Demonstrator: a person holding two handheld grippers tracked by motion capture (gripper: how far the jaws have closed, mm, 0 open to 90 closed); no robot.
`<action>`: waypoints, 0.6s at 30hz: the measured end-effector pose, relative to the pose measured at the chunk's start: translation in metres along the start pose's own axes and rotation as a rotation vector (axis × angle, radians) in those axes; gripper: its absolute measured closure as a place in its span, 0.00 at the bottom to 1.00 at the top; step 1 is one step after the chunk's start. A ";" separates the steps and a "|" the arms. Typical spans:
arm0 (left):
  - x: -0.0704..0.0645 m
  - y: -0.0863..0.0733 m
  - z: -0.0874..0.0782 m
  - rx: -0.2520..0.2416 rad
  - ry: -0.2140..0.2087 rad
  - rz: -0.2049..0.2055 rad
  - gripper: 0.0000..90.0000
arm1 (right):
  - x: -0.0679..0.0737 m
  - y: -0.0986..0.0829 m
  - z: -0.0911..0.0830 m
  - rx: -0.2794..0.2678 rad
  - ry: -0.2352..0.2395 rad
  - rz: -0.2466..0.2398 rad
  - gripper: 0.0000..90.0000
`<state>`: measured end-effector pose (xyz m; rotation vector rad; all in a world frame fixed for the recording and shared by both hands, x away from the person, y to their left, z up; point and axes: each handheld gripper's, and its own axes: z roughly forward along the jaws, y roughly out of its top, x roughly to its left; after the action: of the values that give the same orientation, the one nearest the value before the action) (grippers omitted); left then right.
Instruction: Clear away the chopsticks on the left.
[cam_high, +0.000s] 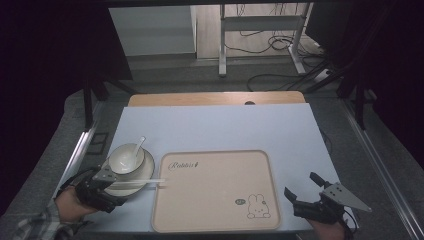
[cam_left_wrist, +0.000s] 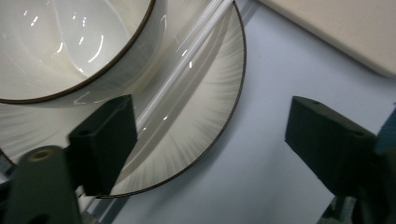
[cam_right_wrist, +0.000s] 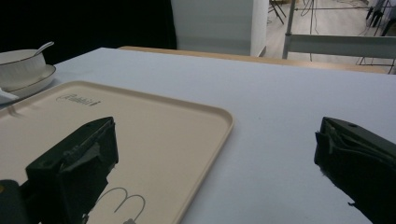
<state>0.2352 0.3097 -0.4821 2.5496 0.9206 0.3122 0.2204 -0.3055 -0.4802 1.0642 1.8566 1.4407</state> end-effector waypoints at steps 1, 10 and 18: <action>0.000 0.000 0.000 0.001 -0.002 0.005 0.27 | 0.000 0.000 0.000 0.000 -0.001 0.001 0.00; 0.004 -0.001 0.005 0.057 0.028 0.052 0.33 | 0.002 0.000 0.001 0.001 0.008 -0.006 0.00; 0.007 -0.003 0.011 0.045 0.035 0.058 0.34 | 0.001 0.000 0.000 -0.004 0.002 -0.003 0.01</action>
<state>0.2428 0.3129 -0.4924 2.6240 0.8767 0.3582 0.2200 -0.3047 -0.4806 1.0579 1.8556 1.4440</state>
